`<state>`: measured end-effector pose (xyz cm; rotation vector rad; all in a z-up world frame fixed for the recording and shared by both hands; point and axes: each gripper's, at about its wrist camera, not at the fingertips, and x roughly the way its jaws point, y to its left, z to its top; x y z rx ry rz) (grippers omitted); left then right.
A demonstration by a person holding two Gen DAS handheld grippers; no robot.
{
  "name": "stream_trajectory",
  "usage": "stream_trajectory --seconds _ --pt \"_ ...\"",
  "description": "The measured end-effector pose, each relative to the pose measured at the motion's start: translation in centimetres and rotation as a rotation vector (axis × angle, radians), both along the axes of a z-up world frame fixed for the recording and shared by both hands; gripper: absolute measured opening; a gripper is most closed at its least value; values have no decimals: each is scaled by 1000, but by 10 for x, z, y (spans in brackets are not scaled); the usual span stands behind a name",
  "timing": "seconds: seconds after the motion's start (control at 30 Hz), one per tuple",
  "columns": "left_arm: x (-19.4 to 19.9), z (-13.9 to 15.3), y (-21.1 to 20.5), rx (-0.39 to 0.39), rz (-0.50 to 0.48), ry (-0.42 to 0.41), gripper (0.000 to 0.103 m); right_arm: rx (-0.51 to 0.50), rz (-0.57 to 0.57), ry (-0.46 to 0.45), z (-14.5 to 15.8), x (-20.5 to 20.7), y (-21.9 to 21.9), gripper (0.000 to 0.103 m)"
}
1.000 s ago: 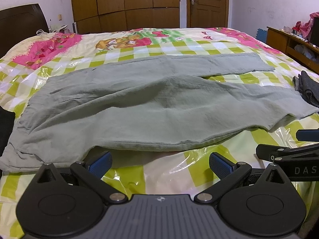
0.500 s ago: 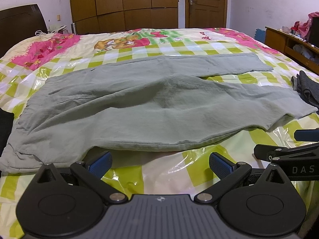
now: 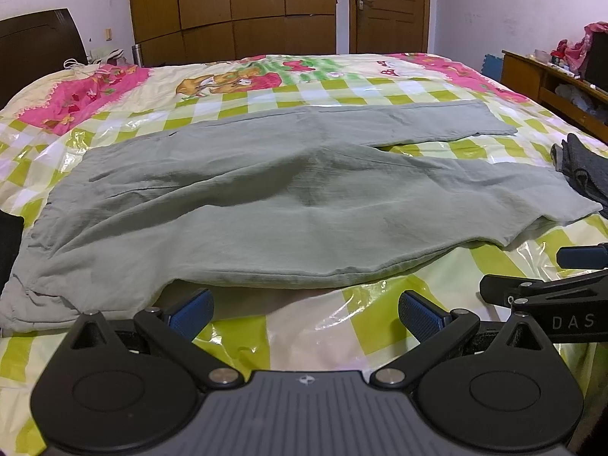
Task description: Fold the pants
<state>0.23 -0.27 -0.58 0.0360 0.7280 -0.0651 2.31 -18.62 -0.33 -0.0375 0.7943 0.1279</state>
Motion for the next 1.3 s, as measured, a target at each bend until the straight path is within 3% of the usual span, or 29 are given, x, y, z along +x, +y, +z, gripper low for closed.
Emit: stream_trajectory --seconds 1.3 --pt "2 -3 -3 -5 -17 5 103 2 -6 12 -4 0 -3 98"
